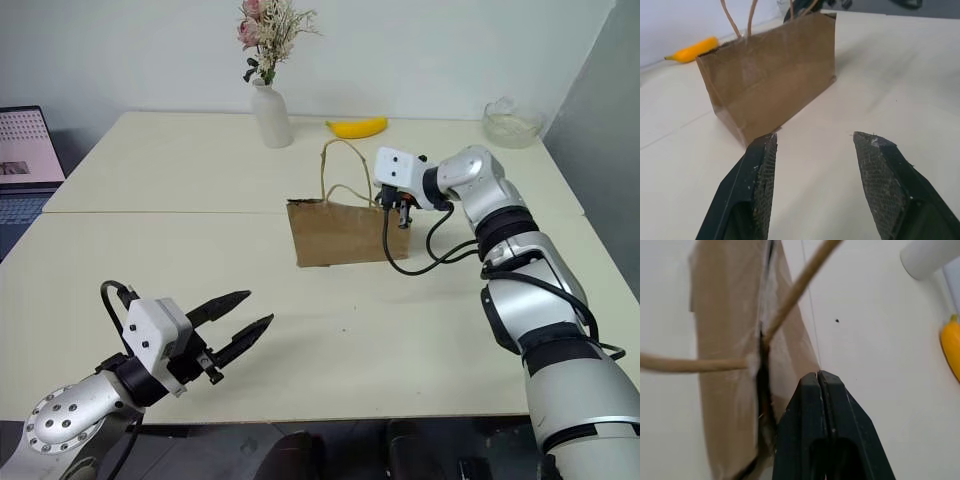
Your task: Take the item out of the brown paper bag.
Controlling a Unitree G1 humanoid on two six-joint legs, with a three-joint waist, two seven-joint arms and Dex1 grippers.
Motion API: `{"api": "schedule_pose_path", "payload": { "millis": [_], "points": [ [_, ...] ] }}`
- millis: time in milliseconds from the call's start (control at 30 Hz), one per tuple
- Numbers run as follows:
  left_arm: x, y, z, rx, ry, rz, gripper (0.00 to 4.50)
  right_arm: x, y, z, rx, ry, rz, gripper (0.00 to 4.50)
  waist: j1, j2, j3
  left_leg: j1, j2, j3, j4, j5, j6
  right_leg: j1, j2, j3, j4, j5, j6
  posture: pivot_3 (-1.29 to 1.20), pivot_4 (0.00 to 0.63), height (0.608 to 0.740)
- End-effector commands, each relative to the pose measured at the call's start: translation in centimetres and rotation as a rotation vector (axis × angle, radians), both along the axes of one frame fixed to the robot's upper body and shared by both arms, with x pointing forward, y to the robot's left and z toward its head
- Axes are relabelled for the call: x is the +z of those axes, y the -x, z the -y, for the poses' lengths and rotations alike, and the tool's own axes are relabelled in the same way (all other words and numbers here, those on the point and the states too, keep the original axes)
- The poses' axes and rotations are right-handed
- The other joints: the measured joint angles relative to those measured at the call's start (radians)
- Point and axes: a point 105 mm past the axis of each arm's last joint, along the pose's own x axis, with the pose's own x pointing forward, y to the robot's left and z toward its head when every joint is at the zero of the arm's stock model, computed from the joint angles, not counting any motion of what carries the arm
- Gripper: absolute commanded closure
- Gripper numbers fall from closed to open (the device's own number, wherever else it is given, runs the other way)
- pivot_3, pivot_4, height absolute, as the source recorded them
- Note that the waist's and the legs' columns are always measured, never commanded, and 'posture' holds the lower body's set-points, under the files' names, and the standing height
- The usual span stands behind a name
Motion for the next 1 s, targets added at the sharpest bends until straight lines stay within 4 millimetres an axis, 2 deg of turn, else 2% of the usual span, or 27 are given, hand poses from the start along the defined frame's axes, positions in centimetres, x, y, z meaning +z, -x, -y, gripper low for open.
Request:
{"api": "schedule_pose_path", "payload": {
  "millis": [33,300,467,533,633,700,767,800,933,1000],
  "points": [
    [0.3,0.5,-0.1,-0.022,-0.024,0.02,1.96,0.9,1.6,-0.2,0.093,-0.037,-0.008,4.48,0.0,0.0,0.0,0.001,0.0,0.0,0.0,0.0,0.0,0.001,0.0,0.0,0.0,0.0,0.0,0.0,0.15,0.74],
    [-0.6,1.3,-0.1,-0.059,-0.042,-0.025,1.96,-1.3,4.6,0.1,0.155,-0.016,-0.071,4.48,0.001,0.0,0.0,0.001,0.0,0.001,0.0,0.0,0.0,0.001,0.0,0.001,0.001,-0.001,0.001,0.0,0.15,0.74],
    [-1.4,2.7,-0.2,-0.095,-0.07,-0.086,1.96,-2.8,7.5,0.5,0.217,0.003,-0.137,4.48,0.001,0.0,0.0,0.001,0.0,0.0,0.0,0.0,0.0,0.001,0.0,0.0,0.0,-0.003,0.004,0.0,0.15,0.74],
    [-1.6,3.1,-0.6,-0.111,-0.101,-0.108,1.96,-2.6,7.9,0.5,0.212,-0.029,-0.128,4.48,0.001,0.0,0.0,0.001,0.0,0.0,0.0,0.0,0.0,0.001,0.0,0.0,0.0,-0.003,0.004,0.0,0.15,0.74],
    [-0.8,1.6,-1.6,-0.128,-0.189,-0.027,1.42,-1.2,8.2,0.8,0.166,-0.145,-0.125,4.5,0.002,0.001,0.0,0.002,0.0,0.0,0.001,0.0,0.0,0.001,0.0,0.0,0.001,-0.003,0.004,0.0,0.15,0.74],
    [-0.5,0.9,-1.3,-0.173,-0.223,0.011,0.77,-1.1,9.2,1.1,0.158,-0.183,-0.165,3.9,0.005,0.001,0.0,0.002,0.0,-0.001,0.001,0.001,0.0,0.001,0.001,-0.001,0.001,-0.003,0.003,0.0,0.15,0.74],
    [-0.9,0.5,-0.2,-0.279,-0.273,0.036,0.13,-1.7,10.9,1.7,0.141,-0.203,-0.226,3.23,0.007,0.0,-0.001,0.003,0.0,-0.001,0.001,0.001,0.0,0.002,0.001,-0.001,0.001,-0.003,0.003,0.0,0.15,0.74],
    [-1.3,0.6,0.5,-0.349,-0.303,0.038,0.0,-2.1,11.7,2.0,0.127,-0.209,-0.255,2.87,0.015,-0.001,-0.001,0.002,0.0,-0.002,0.001,0.001,0.0,0.003,0.001,-0.002,0.0,-0.003,0.003,0.0,0.15,0.74],
    [-3.1,0.2,2.3,-0.532,-0.384,0.04,0.0,-3.3,13.7,3.1,0.023,-0.231,-0.312,1.49,0.013,-0.001,-0.001,0.0,-0.001,0.001,0.0,0.0,0.0,0.001,-0.001,0.001,-0.002,-0.004,0.005,0.0,0.15,0.74],
    [-3.7,-0.2,3.2,-0.611,-0.424,0.065,0.0,-4.1,14.8,3.9,-0.03,-0.225,-0.344,1.49,0.011,-0.001,-0.001,-0.001,-0.001,0.001,0.0,0.0,0.0,0.001,-0.001,0.0,-0.001,-0.003,0.005,0.0,0.15,0.74]
  ]
}}
